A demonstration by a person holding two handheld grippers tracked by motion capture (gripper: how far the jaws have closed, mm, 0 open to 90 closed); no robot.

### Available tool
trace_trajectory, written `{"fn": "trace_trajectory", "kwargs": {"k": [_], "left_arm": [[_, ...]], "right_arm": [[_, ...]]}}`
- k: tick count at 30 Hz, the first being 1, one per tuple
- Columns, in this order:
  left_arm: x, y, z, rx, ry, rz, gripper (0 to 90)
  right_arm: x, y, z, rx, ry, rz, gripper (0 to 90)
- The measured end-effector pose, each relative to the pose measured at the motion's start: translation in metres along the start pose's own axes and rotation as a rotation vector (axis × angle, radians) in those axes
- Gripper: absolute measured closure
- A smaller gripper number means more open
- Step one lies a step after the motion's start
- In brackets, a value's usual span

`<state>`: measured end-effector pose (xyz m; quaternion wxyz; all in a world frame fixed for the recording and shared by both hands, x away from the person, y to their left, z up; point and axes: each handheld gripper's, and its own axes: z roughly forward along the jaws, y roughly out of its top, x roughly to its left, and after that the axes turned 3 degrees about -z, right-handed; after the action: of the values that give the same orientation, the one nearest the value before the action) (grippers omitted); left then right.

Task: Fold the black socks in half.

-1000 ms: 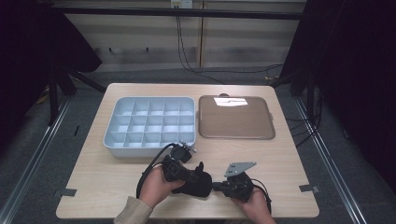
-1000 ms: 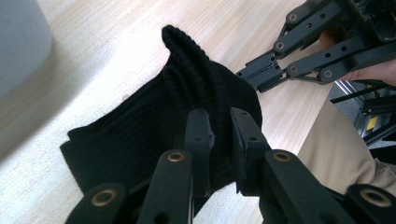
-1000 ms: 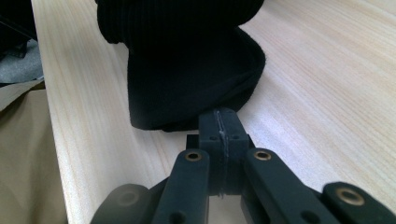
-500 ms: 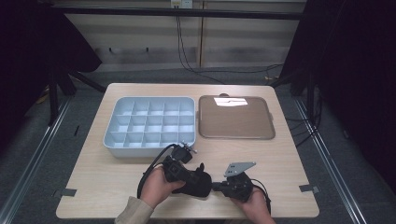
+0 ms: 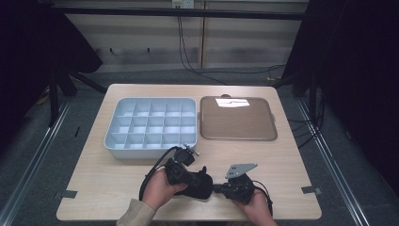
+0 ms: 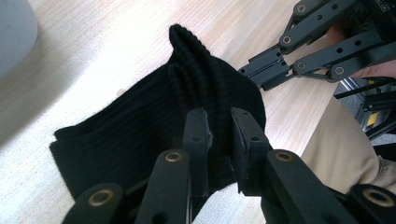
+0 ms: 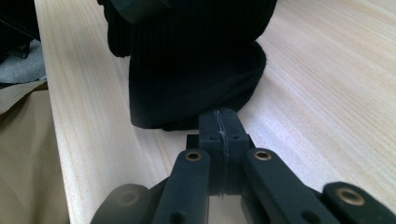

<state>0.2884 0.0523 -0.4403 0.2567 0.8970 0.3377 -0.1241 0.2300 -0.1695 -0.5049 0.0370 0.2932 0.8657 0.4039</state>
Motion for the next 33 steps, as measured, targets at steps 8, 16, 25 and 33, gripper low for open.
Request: {"fn": "trace_trajectory", "kwargs": {"k": [8,16,25,33], "left_arm": [[-0.0007,0.0002,0.0024,0.009,-0.008,0.004,76.1],[-0.0018,0.0003,0.0032,0.012,-0.002,0.001,74.8],[-0.0016,0.0001,-0.0028,0.007,0.005,0.008,71.2],[-0.0011,0.0001,-0.0044,-0.001,0.010,0.007,65.6]], "right_arm": [[-0.0001,0.0000,0.0000,0.000,0.000,-0.002,89.6],[0.0003,0.0003,0.0005,-0.002,0.005,-0.003,89.6],[0.0003,0.0003,0.0005,0.000,0.006,-0.002,89.6],[0.0003,0.0004,0.0003,0.002,0.005,-0.002,89.6]]}}
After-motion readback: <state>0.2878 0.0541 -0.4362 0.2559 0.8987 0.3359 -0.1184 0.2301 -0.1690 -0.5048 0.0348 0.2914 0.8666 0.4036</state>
